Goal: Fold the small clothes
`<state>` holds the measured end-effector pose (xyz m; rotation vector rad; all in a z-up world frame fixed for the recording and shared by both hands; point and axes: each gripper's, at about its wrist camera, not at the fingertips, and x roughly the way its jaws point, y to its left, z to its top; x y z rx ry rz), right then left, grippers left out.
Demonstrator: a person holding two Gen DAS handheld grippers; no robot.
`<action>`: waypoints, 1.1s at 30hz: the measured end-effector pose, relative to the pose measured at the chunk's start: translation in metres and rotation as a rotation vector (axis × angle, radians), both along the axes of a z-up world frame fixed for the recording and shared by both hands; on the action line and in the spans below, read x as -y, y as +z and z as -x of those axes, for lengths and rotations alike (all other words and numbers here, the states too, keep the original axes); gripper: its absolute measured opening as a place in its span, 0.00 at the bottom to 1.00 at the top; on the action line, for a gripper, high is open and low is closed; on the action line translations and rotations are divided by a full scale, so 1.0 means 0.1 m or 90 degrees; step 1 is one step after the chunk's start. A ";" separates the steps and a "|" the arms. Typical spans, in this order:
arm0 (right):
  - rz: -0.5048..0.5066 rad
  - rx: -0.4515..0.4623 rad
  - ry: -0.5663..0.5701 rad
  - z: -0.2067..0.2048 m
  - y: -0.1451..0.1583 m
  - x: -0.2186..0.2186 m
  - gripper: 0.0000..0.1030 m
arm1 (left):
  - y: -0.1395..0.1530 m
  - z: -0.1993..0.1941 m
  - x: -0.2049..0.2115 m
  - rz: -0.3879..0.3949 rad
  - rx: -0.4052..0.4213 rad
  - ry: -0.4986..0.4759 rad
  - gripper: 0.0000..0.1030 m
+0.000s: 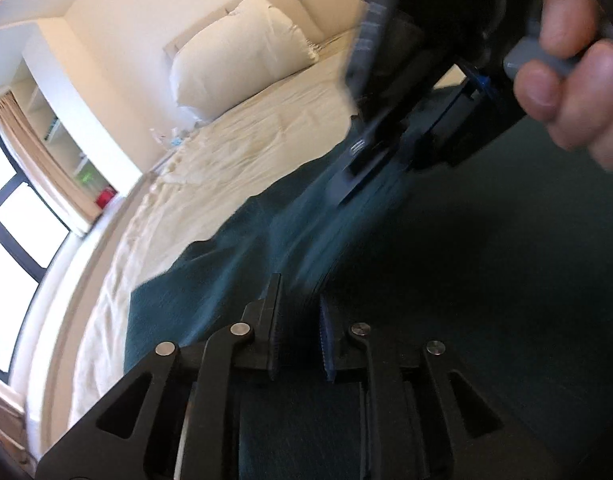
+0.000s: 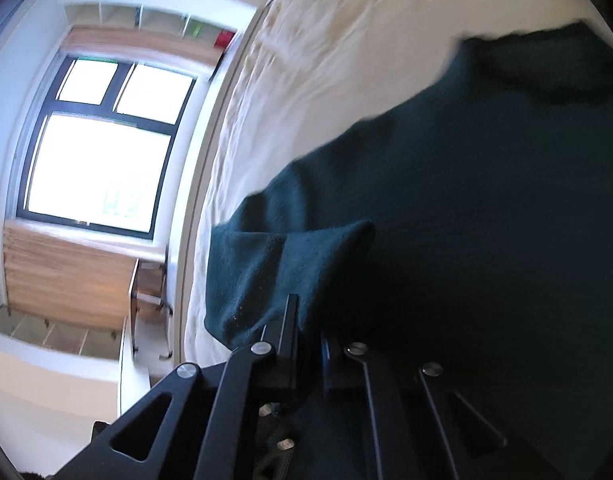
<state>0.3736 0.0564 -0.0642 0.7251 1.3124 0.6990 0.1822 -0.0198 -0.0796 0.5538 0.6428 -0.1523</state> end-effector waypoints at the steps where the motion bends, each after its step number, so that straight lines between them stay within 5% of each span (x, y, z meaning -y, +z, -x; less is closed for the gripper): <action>1: 0.009 0.003 -0.016 0.02 0.01 0.13 0.08 | 0.04 0.04 -0.03 0.021 -0.005 -0.005 0.16; 7: 0.064 0.012 -0.111 0.13 0.06 0.96 0.08 | 0.27 -0.01 -0.57 0.235 -0.065 0.060 0.16; 11: 0.096 0.003 -0.167 0.23 -0.04 1.35 0.08 | 0.22 -0.28 -1.26 0.433 -0.142 0.193 0.15; 12: 0.099 0.001 -0.176 0.24 -0.05 1.40 0.08 | 0.19 -0.37 -1.40 0.447 -0.146 0.220 0.15; 15: 0.110 -0.001 -0.204 0.28 -0.10 1.55 0.08 | 0.26 -0.51 -1.69 0.462 -0.123 0.280 0.15; 20: 0.131 -0.006 -0.221 0.31 -0.14 1.70 0.08 | 0.42 -0.71 -1.87 0.469 -0.096 0.292 0.15; 26: 0.151 -0.006 -0.230 0.36 -0.16 1.80 0.08 | 0.58 -0.92 -1.55 0.446 -0.100 0.234 0.15; 33: 0.164 -0.009 -0.234 0.41 -0.14 1.90 0.08 | 0.35 -1.16 -1.18 0.420 -0.146 0.203 0.15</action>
